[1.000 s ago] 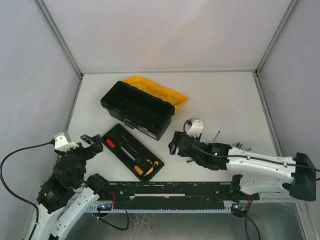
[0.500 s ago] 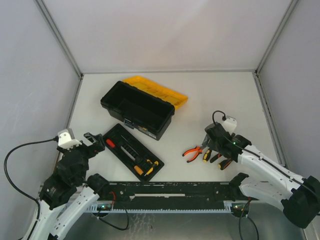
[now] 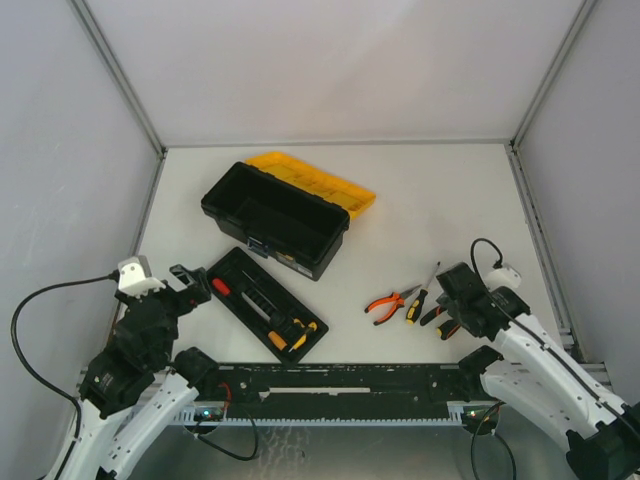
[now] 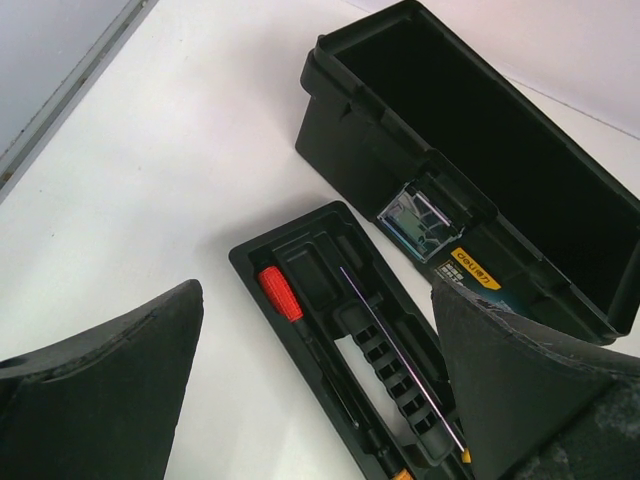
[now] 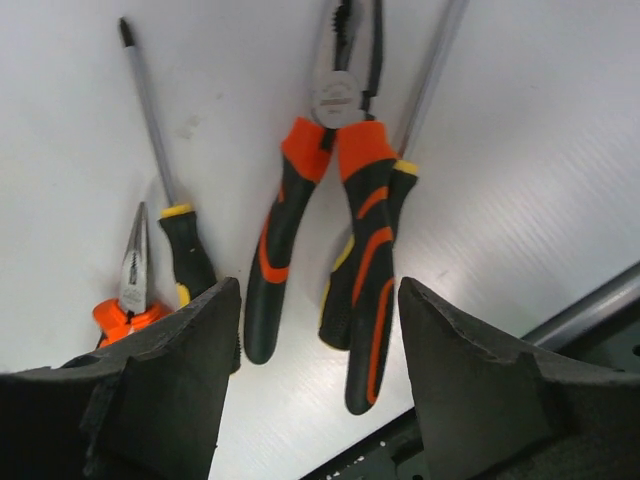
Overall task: Pack the tool kit
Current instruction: Pick up the pliers at the center of the board, then place the pliers in the toolbox, then pick up the pliers at the center of the board, then place the pliers in the toolbox, then pick up the screwdriver from the center of the board.
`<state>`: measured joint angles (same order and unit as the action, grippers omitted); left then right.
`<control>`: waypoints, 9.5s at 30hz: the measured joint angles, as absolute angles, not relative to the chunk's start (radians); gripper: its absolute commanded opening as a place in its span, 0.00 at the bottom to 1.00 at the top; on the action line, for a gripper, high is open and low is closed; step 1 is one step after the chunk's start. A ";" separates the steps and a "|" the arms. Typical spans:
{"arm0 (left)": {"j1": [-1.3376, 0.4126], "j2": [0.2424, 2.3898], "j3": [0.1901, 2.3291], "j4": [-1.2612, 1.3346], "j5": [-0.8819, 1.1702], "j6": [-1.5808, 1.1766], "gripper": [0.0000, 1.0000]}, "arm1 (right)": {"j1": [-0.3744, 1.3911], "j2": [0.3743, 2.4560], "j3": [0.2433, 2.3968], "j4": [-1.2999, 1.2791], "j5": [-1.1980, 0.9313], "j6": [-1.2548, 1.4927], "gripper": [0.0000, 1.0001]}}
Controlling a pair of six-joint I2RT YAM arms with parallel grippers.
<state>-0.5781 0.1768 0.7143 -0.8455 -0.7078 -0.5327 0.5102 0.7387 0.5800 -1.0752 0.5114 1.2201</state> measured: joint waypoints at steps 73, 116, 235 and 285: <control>-0.546 0.177 0.694 -0.819 -0.649 -0.504 1.00 | 0.739 1.113 1.113 -0.425 0.149 0.299 0.00; -0.517 0.189 0.692 -0.809 -0.623 -0.501 1.00 | 0.810 2.323 1.994 -0.500 -0.118 -0.240 0.48; -0.501 0.197 0.686 -0.789 -0.587 -0.485 1.00 | 0.847 1.683 1.460 -0.388 0.116 0.046 0.00; -0.483 0.198 0.686 -0.786 -0.568 -0.479 1.00 | 0.693 1.165 0.972 -0.642 0.504 0.629 0.79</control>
<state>-0.4831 0.1978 0.6861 -0.7860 -0.5678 -0.4793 0.6930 1.1648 0.9722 -0.6418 0.5041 0.6292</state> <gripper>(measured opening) 0.996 0.813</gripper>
